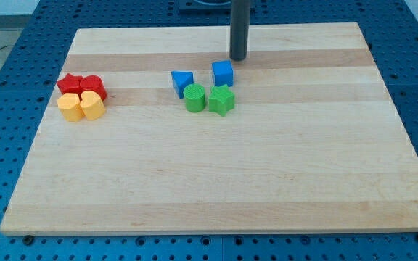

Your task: Push the blue blocks into the green blocks

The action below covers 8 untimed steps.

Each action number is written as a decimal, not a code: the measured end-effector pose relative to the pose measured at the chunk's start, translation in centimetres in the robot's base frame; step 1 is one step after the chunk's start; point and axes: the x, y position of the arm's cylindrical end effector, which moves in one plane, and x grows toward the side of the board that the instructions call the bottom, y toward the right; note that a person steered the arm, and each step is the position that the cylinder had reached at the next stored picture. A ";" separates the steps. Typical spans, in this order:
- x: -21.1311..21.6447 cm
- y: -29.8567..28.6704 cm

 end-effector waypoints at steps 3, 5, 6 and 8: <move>5.0 -1.7; 6.6 -1.7; 3.5 -3.3; 1.5 -13.7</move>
